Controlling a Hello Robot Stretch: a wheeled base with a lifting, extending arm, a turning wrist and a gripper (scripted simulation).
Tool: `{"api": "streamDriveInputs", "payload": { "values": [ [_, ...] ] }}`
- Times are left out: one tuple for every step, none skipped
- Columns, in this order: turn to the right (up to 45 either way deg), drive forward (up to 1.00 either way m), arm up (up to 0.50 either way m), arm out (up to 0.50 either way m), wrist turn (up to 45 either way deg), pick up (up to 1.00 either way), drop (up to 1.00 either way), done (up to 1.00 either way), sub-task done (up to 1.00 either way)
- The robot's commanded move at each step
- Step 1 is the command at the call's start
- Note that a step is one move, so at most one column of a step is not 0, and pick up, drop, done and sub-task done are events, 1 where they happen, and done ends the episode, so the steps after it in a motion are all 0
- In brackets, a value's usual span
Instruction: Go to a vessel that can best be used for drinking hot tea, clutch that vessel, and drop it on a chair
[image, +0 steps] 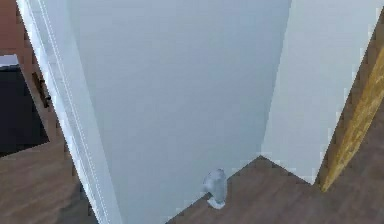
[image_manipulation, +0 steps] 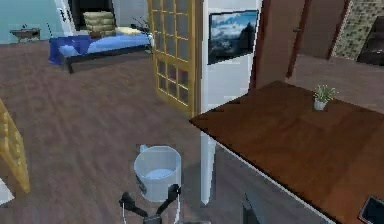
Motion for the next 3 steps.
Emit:
{"api": "streamDriveInputs", "payload": {
  "values": [
    [-39.0, 0.00, 0.00, 0.00, 0.0, 0.00, 0.00, 0.00, 0.00],
    [0.0, 0.05, 0.00, 0.00, 0.0, 0.00, 0.00, 0.00, 0.00],
    [45.0, 0.00, 0.00, 0.00, 0.0, 0.00, 0.00, 0.00, 0.00]
  ]
}}
